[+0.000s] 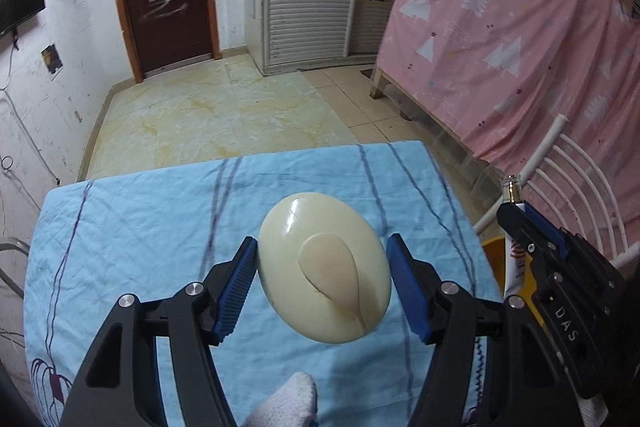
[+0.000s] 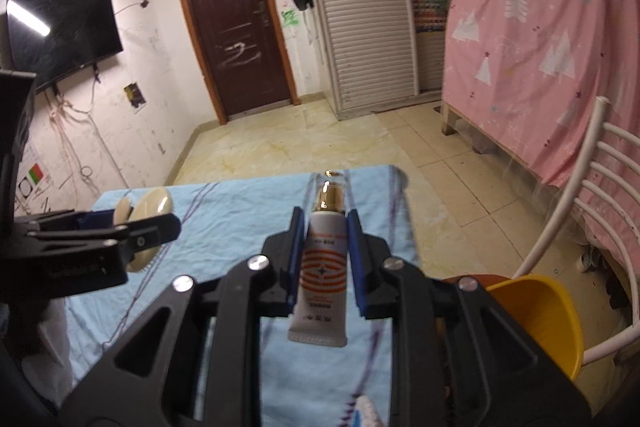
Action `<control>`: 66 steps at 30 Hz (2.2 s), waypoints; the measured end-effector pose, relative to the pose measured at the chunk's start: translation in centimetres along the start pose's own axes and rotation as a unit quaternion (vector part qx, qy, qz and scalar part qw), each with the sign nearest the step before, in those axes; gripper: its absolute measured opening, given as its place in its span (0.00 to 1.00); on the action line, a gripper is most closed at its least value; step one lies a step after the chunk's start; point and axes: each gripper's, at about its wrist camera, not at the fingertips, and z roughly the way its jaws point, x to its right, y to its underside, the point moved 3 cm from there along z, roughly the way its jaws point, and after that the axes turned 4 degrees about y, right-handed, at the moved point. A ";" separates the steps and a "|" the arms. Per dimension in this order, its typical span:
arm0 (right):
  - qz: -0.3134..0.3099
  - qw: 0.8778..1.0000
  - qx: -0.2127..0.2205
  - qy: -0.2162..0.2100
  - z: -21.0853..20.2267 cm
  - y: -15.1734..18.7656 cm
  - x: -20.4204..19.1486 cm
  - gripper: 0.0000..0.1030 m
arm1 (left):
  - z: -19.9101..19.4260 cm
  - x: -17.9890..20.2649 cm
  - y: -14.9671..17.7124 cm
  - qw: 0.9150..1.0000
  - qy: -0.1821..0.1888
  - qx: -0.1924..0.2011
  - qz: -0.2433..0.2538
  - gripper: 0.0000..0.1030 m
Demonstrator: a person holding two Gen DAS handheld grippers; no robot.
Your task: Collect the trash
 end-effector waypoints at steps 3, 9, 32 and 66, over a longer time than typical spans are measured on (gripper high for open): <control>0.015 1.000 0.003 0.018 -0.8 0.5 2.6 0.19 | 0.6 2.7 0.1 1.000 0.009 -0.006 0.018 0.55; 0.050 0.997 0.005 0.050 -2.1 1.5 8.1 0.19 | 1.6 8.5 0.3 0.998 0.046 -0.016 0.050 0.55; 0.145 0.985 -0.017 0.091 -2.1 6.1 20.0 0.20 | 7.1 23.2 3.0 0.973 0.197 -0.068 0.097 0.55; 0.121 0.985 0.083 0.096 -5.8 4.2 13.1 0.94 | -1.5 12.8 4.7 0.978 0.160 0.072 0.111 0.90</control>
